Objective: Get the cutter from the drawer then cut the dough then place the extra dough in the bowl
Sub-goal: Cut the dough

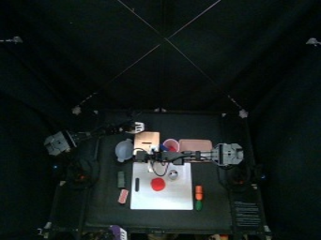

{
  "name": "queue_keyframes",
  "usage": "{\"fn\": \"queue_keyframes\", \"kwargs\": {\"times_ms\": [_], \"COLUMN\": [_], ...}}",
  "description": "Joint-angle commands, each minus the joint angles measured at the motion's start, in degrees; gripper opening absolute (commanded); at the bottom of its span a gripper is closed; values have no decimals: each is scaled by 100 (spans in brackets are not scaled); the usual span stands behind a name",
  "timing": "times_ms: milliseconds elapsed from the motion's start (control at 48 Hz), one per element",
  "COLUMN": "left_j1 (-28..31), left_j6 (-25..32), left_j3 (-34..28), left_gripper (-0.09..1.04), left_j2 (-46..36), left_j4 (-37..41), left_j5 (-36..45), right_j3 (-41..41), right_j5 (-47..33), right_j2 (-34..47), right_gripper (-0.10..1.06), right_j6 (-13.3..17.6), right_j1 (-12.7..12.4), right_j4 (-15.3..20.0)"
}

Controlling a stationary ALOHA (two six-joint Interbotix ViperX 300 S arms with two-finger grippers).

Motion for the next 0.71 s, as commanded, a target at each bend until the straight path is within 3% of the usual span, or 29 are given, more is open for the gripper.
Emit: {"fn": "queue_keyframes", "kwargs": {"times_ms": [21, 167, 333, 458, 708], "left_j1": [-18, -18, 79, 167, 132], "left_j6": [-9, 0, 9, 9, 18], "left_j3": [-97, -105, -97, -62, 193], "left_gripper": [38, 38, 38, 38, 38], "left_j2": [-44, -88, -308, -580, -1292], "left_j4": [-9, 9, 202, 422, 1362], "left_j5": [9, -158, -545, -624, -870], "right_j3": [-149, -255, -492, -466, 738], "right_j5": [-26, -9, -9, -79, -1178], "right_j2": [-149, -229, -316, -519, -1705], "right_gripper": [40, 40, 40, 40, 40], "right_j6": [-9, -9, -26, -9, -9], "right_j1": [-114, -35, 352, 457, 492], "right_j4": [-18, 18, -18, 26, 211]}}
